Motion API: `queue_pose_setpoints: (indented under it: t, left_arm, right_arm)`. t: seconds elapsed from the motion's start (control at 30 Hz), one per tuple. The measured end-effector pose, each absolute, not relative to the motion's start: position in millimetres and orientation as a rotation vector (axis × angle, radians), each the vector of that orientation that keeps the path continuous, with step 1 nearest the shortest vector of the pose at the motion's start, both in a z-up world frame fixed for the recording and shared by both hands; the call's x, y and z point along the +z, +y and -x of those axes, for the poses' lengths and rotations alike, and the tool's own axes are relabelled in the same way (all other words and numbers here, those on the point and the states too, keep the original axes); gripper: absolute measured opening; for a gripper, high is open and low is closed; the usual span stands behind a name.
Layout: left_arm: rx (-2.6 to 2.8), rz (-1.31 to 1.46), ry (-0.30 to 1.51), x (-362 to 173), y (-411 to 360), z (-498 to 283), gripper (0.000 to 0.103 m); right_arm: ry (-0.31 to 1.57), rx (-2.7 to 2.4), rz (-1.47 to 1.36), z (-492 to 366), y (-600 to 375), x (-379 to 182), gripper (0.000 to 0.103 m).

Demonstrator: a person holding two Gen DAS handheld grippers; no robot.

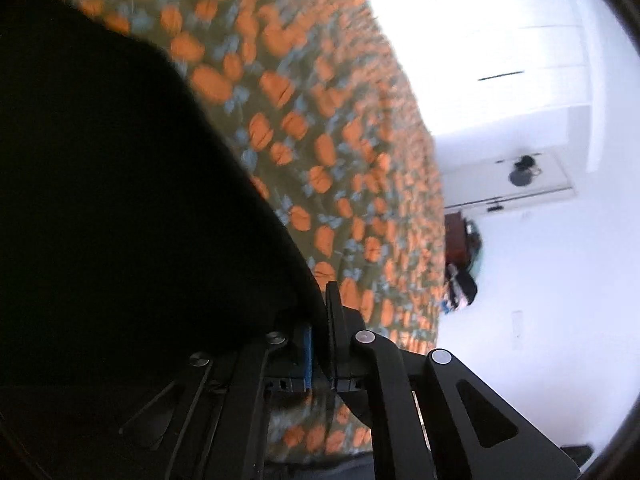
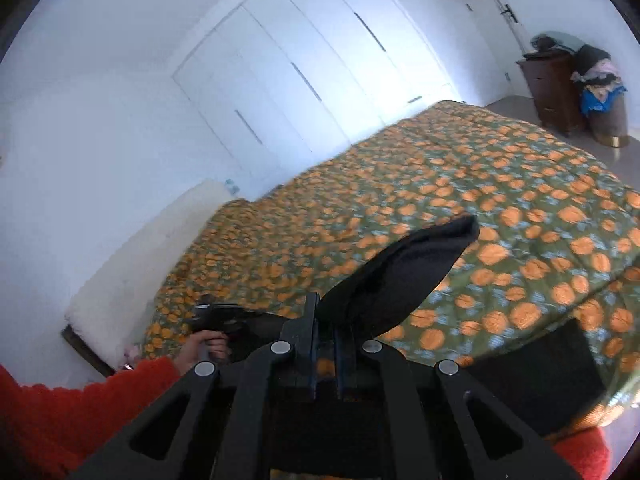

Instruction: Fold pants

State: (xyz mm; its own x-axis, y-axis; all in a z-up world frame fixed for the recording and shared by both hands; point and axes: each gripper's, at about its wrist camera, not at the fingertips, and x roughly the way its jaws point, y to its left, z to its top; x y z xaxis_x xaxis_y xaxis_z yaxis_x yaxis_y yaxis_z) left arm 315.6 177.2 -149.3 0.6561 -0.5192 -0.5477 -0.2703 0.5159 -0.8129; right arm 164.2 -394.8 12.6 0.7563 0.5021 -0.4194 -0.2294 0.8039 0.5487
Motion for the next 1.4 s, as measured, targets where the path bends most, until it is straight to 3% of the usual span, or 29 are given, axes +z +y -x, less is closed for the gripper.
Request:
queue_pose_setpoints:
  t: [0.1, 0.23, 0.43, 0.5, 0.67, 1.4]
  left_arm:
    - [-0.219, 0.894, 0.716, -72, 186, -244, 0.003]
    - [-0.210, 0.702, 0.634, -26, 181, -131, 0.004]
    - [-0.183, 0.720, 1.001, -150, 122, -47, 0.004]
    - [-0.191, 0.714, 1.045, -161, 116, -41, 0.004]
    - [-0.247, 0.661, 1.014, -143, 111, -33, 0.004]
    - [-0.266, 0.560, 1.113, -163, 55, -77, 0.004]
  right_arm:
    - [0.633, 0.355, -0.527, -183, -412, -7, 0.006]
    - [0.690, 0.339, -0.543, -206, -431, -19, 0.006]
    - [1.105, 0.164, -0.301, -212, -454, -101, 0.006]
    - [1.222, 0.109, -0.263, -209, -460, -134, 0.006]
    - [1.285, 0.049, -0.311, -203, -486, -160, 0.006]
    - [1.272, -0.083, -0.360, -191, -514, -163, 0.006]
